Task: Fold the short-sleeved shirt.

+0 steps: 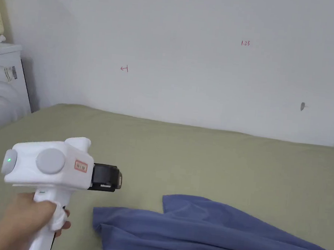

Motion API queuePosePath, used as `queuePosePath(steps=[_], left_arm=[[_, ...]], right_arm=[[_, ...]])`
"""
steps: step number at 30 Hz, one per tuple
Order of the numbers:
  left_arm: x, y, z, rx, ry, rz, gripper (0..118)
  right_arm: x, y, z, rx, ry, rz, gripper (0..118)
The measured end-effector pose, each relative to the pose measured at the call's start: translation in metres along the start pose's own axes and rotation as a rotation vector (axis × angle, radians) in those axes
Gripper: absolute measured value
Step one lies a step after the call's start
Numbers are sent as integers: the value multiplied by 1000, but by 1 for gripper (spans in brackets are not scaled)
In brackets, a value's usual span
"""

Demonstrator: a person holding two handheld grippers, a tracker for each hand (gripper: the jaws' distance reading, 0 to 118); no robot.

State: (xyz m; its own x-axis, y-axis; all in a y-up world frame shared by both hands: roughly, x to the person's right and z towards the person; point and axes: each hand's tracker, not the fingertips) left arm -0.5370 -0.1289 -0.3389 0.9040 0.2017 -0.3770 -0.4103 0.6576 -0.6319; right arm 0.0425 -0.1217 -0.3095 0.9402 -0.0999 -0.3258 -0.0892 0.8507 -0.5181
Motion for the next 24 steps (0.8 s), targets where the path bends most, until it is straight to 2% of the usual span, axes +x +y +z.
queuePosePath(steps=[2, 3, 9, 14, 16, 17, 18, 19, 21, 22, 23, 24], left_arm=[[1, 9, -30, -138, -43, 69, 114], [-3, 11, -53, -178, 6, 101, 114], [-18, 13, -156, -374, 129, 72, 113], [-19, -9, -178, -449, 179, 98, 112], [-17, -15, -178, -447, 186, 103, 106], [-13, -16, -173, -437, 212, 87, 100], [-12, -13, -169, -418, 236, 86, 84], [-8, -13, -161, -395, 235, 81, 63], [-3, -10, -151, -360, 189, 56, 0], [-6, -5, -153, -360, 93, 90, 0], [-3, -6, -151, -350, 71, 121, 0], [1, -7, -151, -372, 94, 107, 0]], right_arm=[[2, -1, -14, -25, -1, 5, 1], [1, -3, -19, -40, -6, 7, 1], [12, -14, -51, -129, -21, 14, 1], [24, -18, -64, -154, -32, -12, 1], [27, -21, -65, -152, -31, -13, 1], [28, -20, -65, -153, -33, -16, 1], [30, -20, -66, -156, -36, -19, 1], [33, -19, -68, -158, -39, -20, 1], [40, -13, -75, -169, -56, -23, 1], [46, -7, -82, -174, -66, -33, 2], [53, 0, -91, -186, -65, -43, 4], [59, 7, -101, -207, -63, -58, 16]])
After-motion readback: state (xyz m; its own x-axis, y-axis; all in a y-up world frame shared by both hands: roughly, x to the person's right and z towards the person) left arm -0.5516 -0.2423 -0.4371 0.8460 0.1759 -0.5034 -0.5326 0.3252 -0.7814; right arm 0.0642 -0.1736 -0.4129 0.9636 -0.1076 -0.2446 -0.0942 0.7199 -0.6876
